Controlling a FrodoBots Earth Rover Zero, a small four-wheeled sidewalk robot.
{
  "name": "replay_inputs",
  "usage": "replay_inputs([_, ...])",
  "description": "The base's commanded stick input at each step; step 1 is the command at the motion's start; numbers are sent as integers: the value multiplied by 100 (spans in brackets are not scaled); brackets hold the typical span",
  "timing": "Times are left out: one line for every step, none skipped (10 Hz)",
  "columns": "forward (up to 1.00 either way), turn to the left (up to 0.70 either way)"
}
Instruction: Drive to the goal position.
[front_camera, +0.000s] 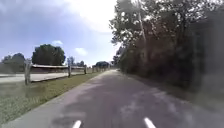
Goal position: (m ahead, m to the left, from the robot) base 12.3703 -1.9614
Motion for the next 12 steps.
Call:
replay_inputs([50, 0])
replay_inputs([50, 0])
replay_inputs([50, 0])
replay_inputs([50, 0])
replay_inputs([50, 0])
replay_inputs([50, 0])
replay_inputs([50, 0])
replay_inputs([50, 0])
replay_inputs([50, 0])
replay_inputs([50, 0])
replay_inputs([50, 0])
replay_inputs([50, 0])
